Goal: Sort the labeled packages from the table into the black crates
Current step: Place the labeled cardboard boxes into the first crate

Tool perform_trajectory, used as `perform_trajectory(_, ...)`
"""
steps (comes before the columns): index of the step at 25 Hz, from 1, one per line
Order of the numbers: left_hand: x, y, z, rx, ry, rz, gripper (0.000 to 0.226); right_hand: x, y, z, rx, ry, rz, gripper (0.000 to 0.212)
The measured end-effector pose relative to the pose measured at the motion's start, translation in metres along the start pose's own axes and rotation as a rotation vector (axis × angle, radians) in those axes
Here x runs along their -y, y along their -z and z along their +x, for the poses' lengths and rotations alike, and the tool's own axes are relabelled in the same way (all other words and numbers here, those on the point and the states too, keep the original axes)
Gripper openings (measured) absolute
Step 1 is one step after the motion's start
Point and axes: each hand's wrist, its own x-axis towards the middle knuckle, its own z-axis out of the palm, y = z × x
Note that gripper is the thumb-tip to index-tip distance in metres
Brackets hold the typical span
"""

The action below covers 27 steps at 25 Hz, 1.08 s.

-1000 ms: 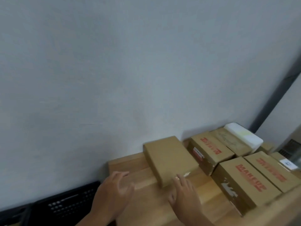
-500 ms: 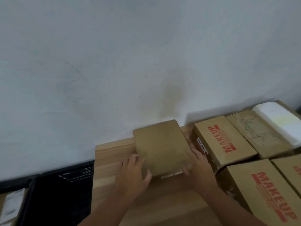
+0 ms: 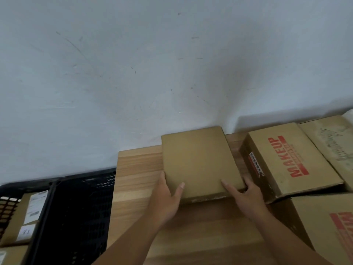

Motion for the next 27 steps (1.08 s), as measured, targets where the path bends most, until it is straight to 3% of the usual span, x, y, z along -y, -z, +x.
perform_trajectory(8,-0.028,0.053,-0.056,-0.227,-0.24,-0.318,0.068,0.063,-0.005,-0.082,-0.169,0.12,0.362,0.029)
perform_trajectory(10,-0.033,0.071,-0.071,-0.245,-0.261,-0.423,0.059,0.077,-0.007,-0.1,-0.2,0.189,0.405,0.035)
perform_trajectory(14,-0.038,0.105,-0.104,-0.293,-0.282,-0.575,0.051,0.11,-0.018,-0.142,-0.186,0.242,0.477,0.069)
perform_trajectory(18,-0.047,0.139,-0.125,-0.3,-0.301,-0.718,0.048,0.14,-0.024,-0.174,-0.209,0.302,0.503,0.064)
perform_trajectory(21,-0.048,0.156,-0.128,-0.324,-0.268,-0.856,0.04,0.149,-0.02,-0.18,-0.273,0.282,0.633,0.053)
perform_trajectory(24,-0.05,0.163,-0.134,-0.24,-0.127,-1.074,0.032,0.143,-0.017,-0.176,-0.215,0.158,0.983,0.058)
perform_trajectory(27,-0.048,0.156,-0.147,-0.051,0.036,-1.247,0.031,0.127,-0.034,-0.178,-0.064,-0.011,0.936,0.048)
